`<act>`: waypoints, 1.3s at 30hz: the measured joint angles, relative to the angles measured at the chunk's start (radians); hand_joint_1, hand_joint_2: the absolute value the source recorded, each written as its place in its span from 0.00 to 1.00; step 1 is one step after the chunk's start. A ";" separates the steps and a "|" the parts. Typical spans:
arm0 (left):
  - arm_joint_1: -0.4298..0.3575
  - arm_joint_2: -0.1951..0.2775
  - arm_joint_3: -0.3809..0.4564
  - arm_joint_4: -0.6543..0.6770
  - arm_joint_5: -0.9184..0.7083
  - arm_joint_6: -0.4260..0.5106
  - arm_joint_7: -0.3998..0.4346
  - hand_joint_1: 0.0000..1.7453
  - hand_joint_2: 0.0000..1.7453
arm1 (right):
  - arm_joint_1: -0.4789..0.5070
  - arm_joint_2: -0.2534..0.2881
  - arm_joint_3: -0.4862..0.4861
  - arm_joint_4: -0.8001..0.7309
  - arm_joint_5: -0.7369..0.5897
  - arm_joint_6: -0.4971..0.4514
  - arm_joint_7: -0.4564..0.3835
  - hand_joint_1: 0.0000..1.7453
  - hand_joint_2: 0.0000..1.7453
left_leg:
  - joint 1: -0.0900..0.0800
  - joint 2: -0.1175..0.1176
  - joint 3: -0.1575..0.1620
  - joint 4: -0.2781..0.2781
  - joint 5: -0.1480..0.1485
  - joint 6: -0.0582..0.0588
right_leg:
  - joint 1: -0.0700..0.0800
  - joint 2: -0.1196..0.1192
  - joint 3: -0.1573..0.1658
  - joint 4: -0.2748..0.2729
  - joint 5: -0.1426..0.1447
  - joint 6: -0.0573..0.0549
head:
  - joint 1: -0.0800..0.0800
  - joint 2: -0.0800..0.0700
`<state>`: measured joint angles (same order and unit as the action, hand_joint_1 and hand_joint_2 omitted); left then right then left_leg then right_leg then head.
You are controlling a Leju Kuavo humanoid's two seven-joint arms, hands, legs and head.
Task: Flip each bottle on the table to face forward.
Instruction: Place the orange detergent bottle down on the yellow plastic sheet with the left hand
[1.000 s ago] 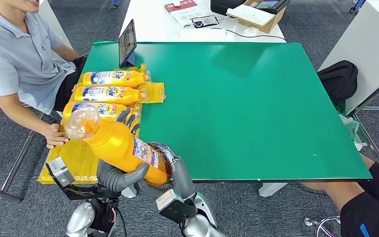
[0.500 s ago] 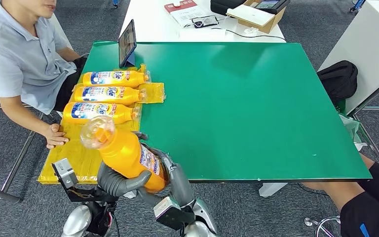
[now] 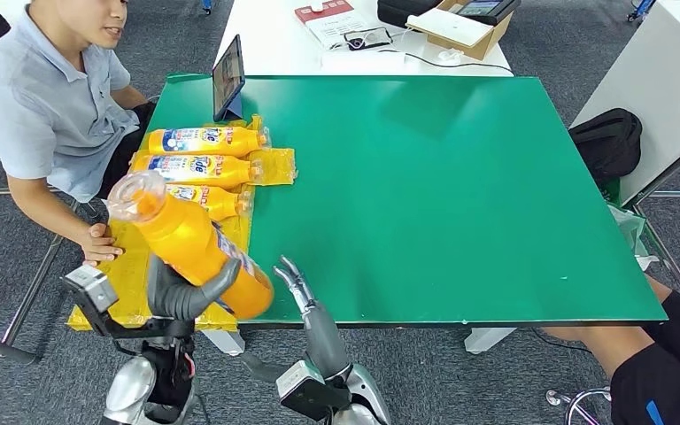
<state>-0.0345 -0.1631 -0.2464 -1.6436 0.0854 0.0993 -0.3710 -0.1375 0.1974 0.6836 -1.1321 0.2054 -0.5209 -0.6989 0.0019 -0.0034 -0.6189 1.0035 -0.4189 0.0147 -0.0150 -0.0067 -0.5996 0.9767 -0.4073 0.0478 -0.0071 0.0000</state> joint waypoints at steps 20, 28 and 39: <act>-0.348 0.159 0.008 0.519 -1.152 0.138 0.279 1.00 1.00 | 0.043 -0.034 -0.001 -0.165 -0.060 -0.166 0.000 0.00 0.00 | 0.000 0.001 0.000 0.000 0.001 0.000 | 0.000 0.000 -0.001 0.001 0.002 -0.002 | 0.000 0.000; -0.475 0.193 -0.016 0.815 -1.244 0.093 0.312 1.00 1.00 | 0.043 -0.034 0.000 -0.165 -0.082 -0.130 0.000 0.00 0.00 | 0.000 0.001 0.000 0.000 0.001 0.000 | 0.000 0.000 -0.001 0.001 0.002 -0.002 | 0.000 0.000; -0.567 0.194 -0.018 1.007 -1.179 0.066 0.246 0.01 1.00 | 0.042 -0.031 -0.001 -0.157 -0.096 -0.086 0.000 0.00 0.00 | 0.000 0.000 0.004 0.000 0.001 0.000 | 0.000 0.000 0.003 0.001 0.002 -0.002 | 0.000 0.000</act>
<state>-0.6019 0.0304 -0.2639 -0.6370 -1.0936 0.1649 -0.1249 -0.0959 0.1665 0.6829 -1.2895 0.1097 -0.6066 -0.6989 0.0021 -0.0033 -0.6153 1.0031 -0.4178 0.0142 -0.0147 -0.0066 -0.5961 0.9772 -0.4056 0.0454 -0.0069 0.0000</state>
